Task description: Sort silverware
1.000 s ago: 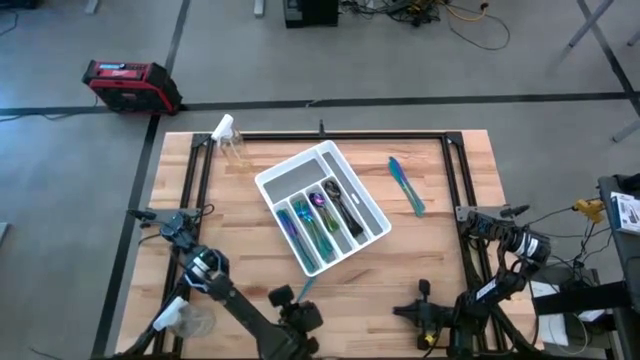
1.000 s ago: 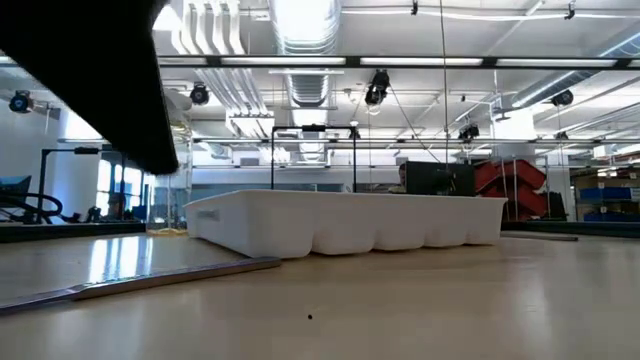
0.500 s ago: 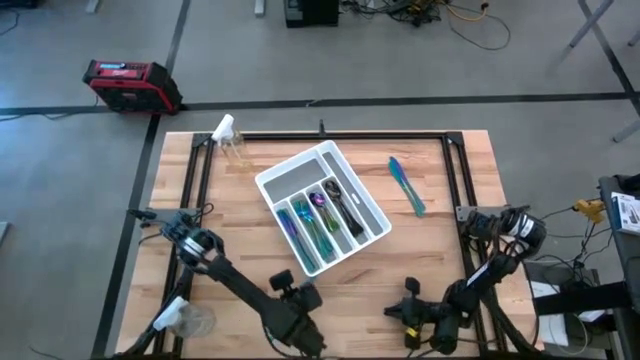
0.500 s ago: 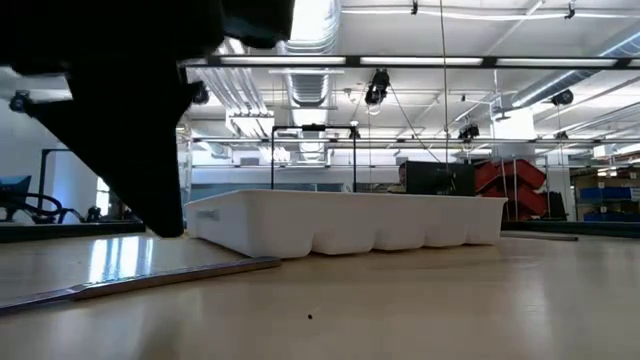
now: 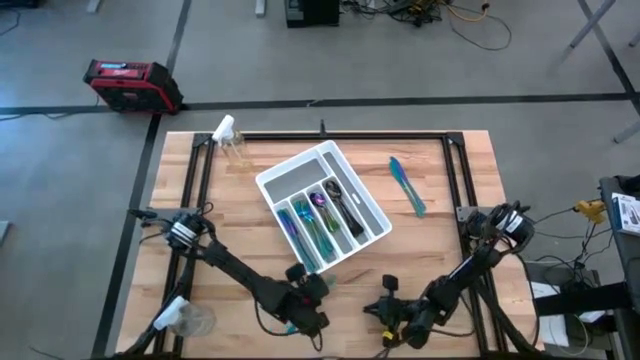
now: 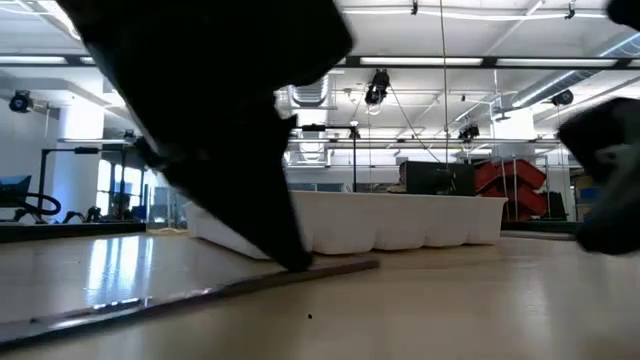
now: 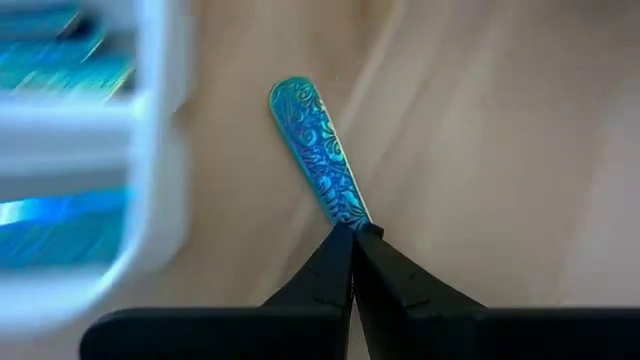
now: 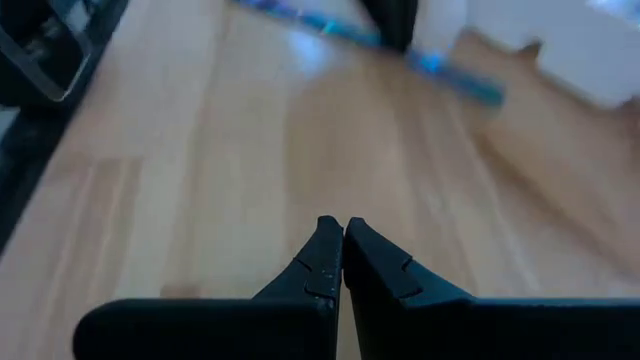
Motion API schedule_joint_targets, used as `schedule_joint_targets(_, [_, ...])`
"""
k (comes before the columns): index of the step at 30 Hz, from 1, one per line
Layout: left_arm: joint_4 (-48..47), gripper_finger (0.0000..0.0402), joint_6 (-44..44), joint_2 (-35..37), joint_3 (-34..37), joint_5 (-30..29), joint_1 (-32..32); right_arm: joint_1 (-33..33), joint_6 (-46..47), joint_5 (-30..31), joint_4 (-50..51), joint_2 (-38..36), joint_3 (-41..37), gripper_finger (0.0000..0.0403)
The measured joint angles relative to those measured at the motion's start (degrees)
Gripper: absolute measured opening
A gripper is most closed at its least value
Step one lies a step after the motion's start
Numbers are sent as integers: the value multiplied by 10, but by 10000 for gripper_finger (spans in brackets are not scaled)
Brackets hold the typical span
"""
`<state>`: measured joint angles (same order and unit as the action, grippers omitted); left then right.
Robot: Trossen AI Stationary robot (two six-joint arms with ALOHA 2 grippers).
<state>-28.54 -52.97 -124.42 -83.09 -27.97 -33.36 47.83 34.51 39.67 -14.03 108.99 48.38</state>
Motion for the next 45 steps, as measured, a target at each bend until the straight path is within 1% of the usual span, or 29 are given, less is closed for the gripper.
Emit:
schedule_joint_targets(3, [46,0,66,-3,-4,-7,3,-23,-65,3,-1,0,3,0])
schedule_joint_targets(6, [88,0,131,-5,-7,-9,4,-39,-178,1,0,0,2,0])
schedule_joint_targets(8, [96,0,153,-7,-21,-7,4,-49,-251,-11,-5,0,2,0])
schedule_joint_targets(10, [90,0,165,-5,-40,-11,0,-65,-297,-48,-26,0,1,0])
schedule_joint_targets(13, [58,0,171,0,-77,-21,-16,-104,-321,-161,-75,3,1,0])
schedule_joint_targets(14, [39,0,168,3,-89,-26,-24,-117,-321,-194,-88,7,1,0])
schedule_joint_targets(15, [20,0,160,4,-101,-27,-32,-128,-321,-213,-92,11,1,0])
schedule_joint_targets(18, [-48,0,112,6,-128,-41,-62,-150,-325,-222,-106,22,1,0])
schedule_joint_targets(23, [-166,0,-41,6,-130,-42,-111,-164,-304,-247,-103,26,0,0])
schedule_joint_targets(27, [-232,0,-156,6,-110,-43,-133,-155,-239,-247,-74,20,-2,0])
schedule_joint_targets(30, [-216,0,-188,6,-93,-45,-139,-138,-175,-236,-61,19,-2,0])
schedule_joint_targets(35, [-146,0,-178,7,-75,-45,-139,-97,-116,-190,-49,8,-4,0])
schedule_joint_targets(39, [-151,0,-182,7,-70,-46,-139,-68,-111,-165,-49,-16,-5,0])
schedule_joint_targets(45, [-151,0,-183,8,-46,-61,-124,-41,-109,-153,-51,-43,-5,0])
